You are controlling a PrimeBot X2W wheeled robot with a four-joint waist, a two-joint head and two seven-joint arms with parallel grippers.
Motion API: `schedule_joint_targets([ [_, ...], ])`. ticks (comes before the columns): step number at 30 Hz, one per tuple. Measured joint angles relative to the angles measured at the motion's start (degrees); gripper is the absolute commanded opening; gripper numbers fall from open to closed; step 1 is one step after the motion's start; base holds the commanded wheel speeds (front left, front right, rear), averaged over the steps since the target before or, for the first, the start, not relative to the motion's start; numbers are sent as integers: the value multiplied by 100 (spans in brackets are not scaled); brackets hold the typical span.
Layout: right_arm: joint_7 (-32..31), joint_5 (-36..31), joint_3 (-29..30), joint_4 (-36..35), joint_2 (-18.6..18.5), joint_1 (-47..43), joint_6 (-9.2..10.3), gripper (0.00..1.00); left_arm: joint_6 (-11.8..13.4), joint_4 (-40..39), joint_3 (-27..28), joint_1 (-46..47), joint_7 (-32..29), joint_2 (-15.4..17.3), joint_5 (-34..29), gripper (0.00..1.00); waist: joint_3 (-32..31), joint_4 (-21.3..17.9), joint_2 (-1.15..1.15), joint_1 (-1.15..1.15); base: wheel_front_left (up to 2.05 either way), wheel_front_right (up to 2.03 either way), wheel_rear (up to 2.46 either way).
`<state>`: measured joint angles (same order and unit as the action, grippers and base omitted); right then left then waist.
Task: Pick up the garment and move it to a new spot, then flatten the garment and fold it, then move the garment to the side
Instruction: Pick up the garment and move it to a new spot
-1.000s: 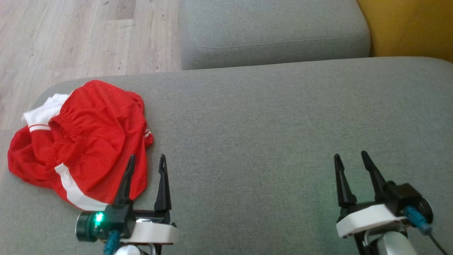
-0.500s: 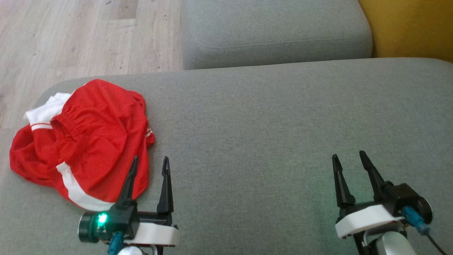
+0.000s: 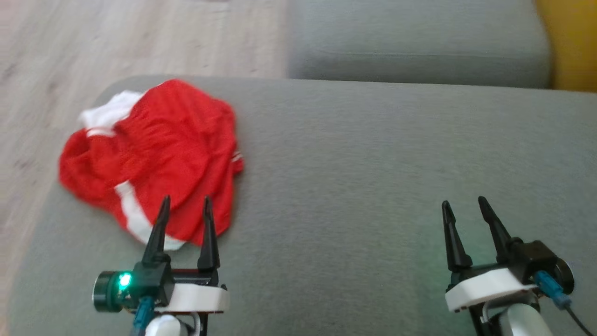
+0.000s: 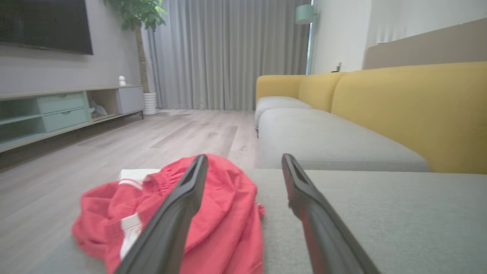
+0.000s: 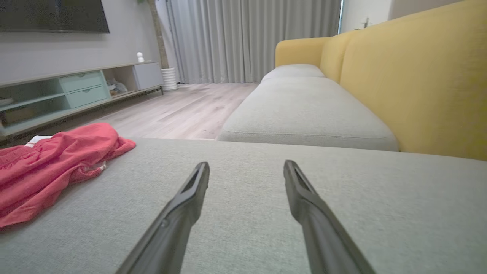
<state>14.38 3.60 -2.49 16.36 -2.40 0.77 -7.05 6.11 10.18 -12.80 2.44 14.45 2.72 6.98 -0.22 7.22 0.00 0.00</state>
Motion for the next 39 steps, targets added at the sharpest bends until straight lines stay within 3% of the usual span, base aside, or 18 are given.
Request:
schedule_joint_targets([
  [11, 1, -60, 252, -46, 0, 254, 0, 100, 136, -229, 390, 24, 1, 2, 1, 100, 257, 1300, 0, 0, 0, 0, 0],
  [18, 0, -397, 555, -105, 0, 402, 0, 100, 168, -700, 727, 371, 10, -11, 152, 100, 665, 1687, 0, 0, 0, 0, 0],
  [20, 0, -595, 691, -175, 0, 543, 0, 100, 93, -859, 810, 649, 20, -11, 210, 100, 856, 1722, 0, 1, 0, 0, 0],
  [24, 1, -1088, 935, -376, -8, 876, 0, 100, -345, -875, 1095, 1490, 29, -43, 560, 100, 1327, 1762, 0, 1, 0, 0, 0],
  [27, 1, -1366, 1031, -491, -82, 1105, 0, 100, -876, -330, 1154, 2452, 34, -48, 534, 100, 1713, 1767, 0, 1, 0, 0, 0],
  [29, 3, -1472, 1050, -563, -231, 1225, 0, 100, -1092, 467, 1138, 3183, 33, -41, 537, 100, 1967, 1756, 0, 2, 0, 0, 0],
  [31, 9, -1533, 1061, -619, -383, 1301, 0, 100, -1155, 1501, 1118, 3933, -223, 15, 633, 100, 2193, 1728, 0, 3, 0, 0, 0],
  [34, 10, -1570, 1059, -722, -479, 1313, 0, 100, -1230, 2716, 1146, 4975, -1148, 193, 922, 100, 2475, 1634, 0, 2, 0, 0, 0],
  [39, 26, -1580, 1116, -792, -503, 1417, 0, 100, -1321, 3738, 1276, 5952, -1992, 396, 1384, 100, 2677, 1378, 0, 2, 0, 0, 0],
])
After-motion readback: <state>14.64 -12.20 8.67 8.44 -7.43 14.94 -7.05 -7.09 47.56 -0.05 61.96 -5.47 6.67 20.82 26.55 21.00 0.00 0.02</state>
